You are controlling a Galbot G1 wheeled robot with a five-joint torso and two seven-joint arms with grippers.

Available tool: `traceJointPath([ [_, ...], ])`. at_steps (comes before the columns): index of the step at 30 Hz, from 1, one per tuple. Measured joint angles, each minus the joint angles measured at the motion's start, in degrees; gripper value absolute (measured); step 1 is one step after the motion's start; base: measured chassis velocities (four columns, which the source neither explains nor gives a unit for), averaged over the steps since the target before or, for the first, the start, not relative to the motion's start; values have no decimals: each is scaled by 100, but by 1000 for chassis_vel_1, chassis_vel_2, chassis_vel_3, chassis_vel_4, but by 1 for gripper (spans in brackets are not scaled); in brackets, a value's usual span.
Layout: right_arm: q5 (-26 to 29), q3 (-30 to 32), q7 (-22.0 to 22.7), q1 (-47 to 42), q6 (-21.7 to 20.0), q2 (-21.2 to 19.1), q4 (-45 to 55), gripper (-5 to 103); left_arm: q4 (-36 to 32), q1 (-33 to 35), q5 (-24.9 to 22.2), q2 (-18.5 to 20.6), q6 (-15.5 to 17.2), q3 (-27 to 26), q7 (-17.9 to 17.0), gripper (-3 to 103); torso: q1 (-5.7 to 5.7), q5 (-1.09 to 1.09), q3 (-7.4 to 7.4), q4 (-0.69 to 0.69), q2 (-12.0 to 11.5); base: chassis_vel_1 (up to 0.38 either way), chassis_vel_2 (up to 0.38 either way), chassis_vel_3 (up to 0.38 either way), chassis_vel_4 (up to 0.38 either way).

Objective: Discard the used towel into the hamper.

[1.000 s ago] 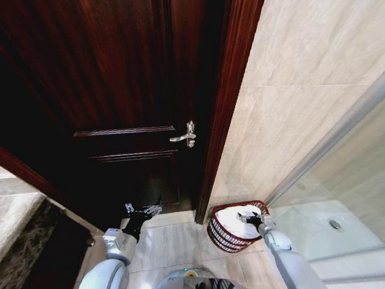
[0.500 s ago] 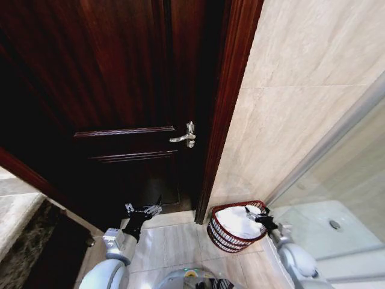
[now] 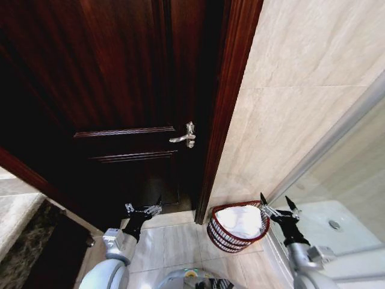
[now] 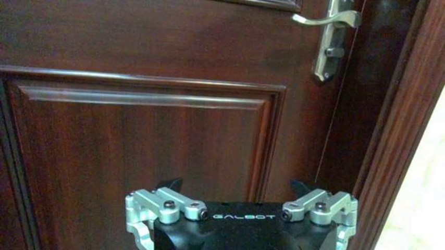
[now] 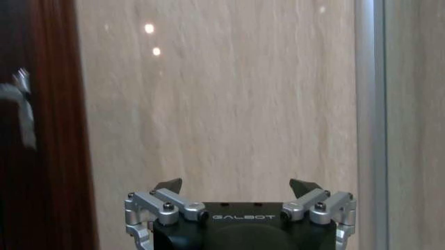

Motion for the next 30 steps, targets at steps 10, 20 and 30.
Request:
traceJointPath([
  [10,-231,-298,308,-300,427,119,338,100,0,0,0,0,0,0,0,100,2,2,3,0,5,0,0,0,0],
  [20,-209,-417,326,-286,445,91,431,100,0,0,0,0,0,0,0,100,4,2,5,0,7,0,0,0,0],
  [30,-209,-419,313,-273,440,85,421,100,0,0,0,0,0,0,0,100,5,2,6,0,10,0,0,0,0],
])
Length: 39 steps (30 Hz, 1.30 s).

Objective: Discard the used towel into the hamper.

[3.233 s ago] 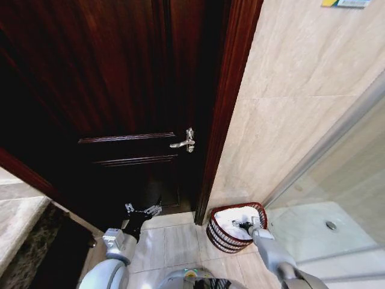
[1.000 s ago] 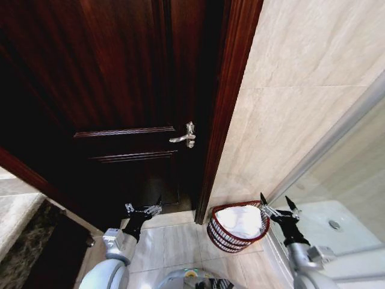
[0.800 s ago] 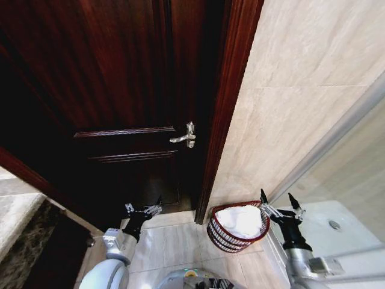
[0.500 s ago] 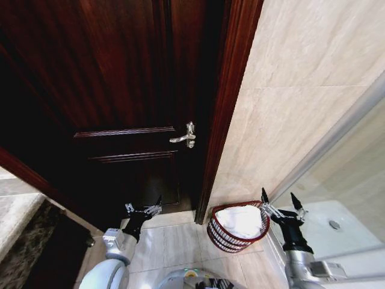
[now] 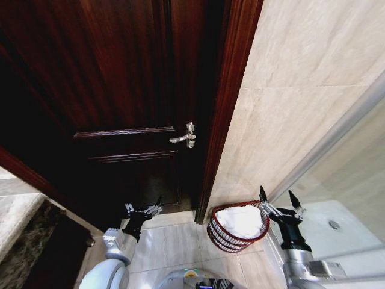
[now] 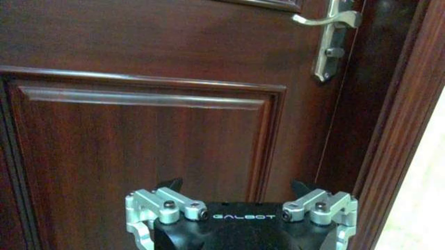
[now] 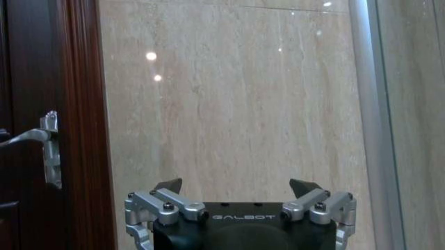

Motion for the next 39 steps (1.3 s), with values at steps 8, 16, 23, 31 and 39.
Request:
traceJointPath([
  [8,1,1,-6,4,-5,-2,-12,100,0,0,0,0,0,0,0,100,59,0,65,1,125,0,0,0,0],
  [16,5,4,-9,7,-8,-4,-17,100,0,0,0,0,0,0,0,100,172,0,204,1,378,0,0,0,0],
  [23,5,5,-14,8,-11,-4,-19,100,0,0,0,0,0,0,0,100,267,0,316,1,584,0,0,0,0],
  [31,5,5,-15,9,-12,-4,-23,100,0,0,0,0,0,0,0,100,382,0,449,1,832,0,0,0,0],
  [39,6,5,-15,9,-12,-4,-25,100,0,0,0,0,0,0,0,100,479,0,564,1,1045,0,0,0,0],
])
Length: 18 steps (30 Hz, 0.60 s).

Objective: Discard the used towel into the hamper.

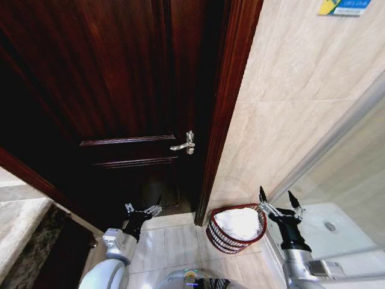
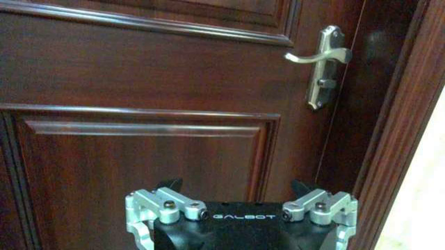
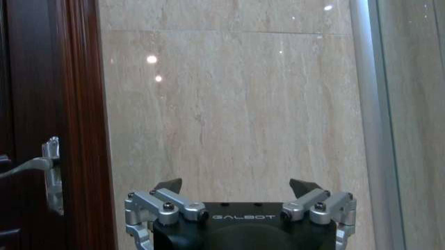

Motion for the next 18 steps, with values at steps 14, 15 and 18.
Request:
traceJointPath([
  [14,0,0,0,0,0,0,0,100,0,0,0,0,0,0,0,100,54,0,73,2,132,0,0,0,0],
  [15,0,0,0,0,0,0,-1,100,0,0,0,0,0,0,0,100,75,0,95,2,175,0,0,0,0],
  [18,0,0,0,0,0,0,-1,100,0,0,0,0,0,0,0,100,114,0,139,2,259,0,0,0,0],
])
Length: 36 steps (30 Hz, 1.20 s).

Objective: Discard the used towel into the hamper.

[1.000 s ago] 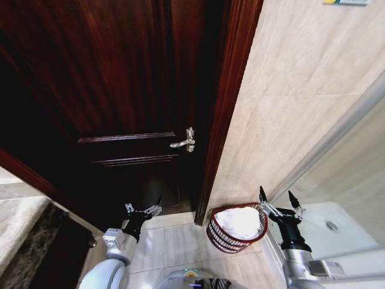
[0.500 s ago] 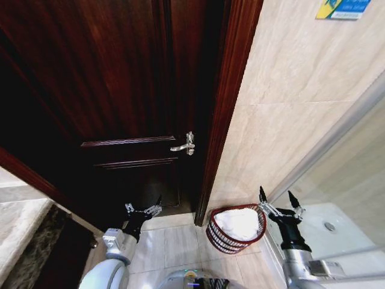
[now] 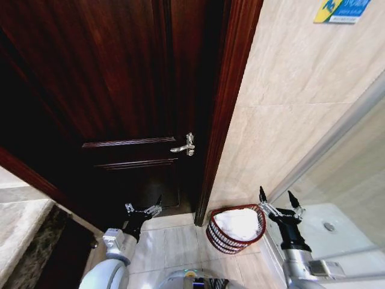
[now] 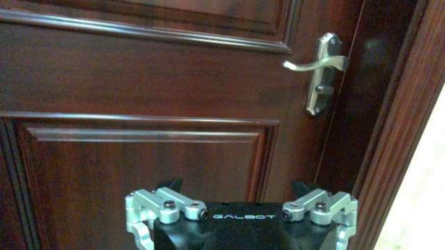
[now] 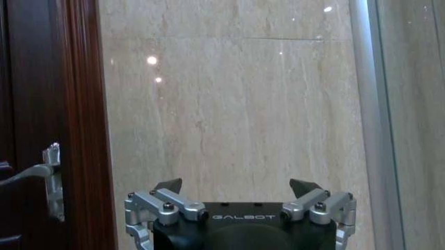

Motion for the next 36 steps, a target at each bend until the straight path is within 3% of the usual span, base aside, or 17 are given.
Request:
traceJointPath([
  [9,0,0,0,0,0,0,0,100,0,0,0,0,0,0,0,100,84,0,103,0,186,0,0,0,0],
  [36,0,0,0,0,0,0,0,100,0,0,0,0,0,0,0,100,70,0,82,-1,148,17,13,14,18],
])
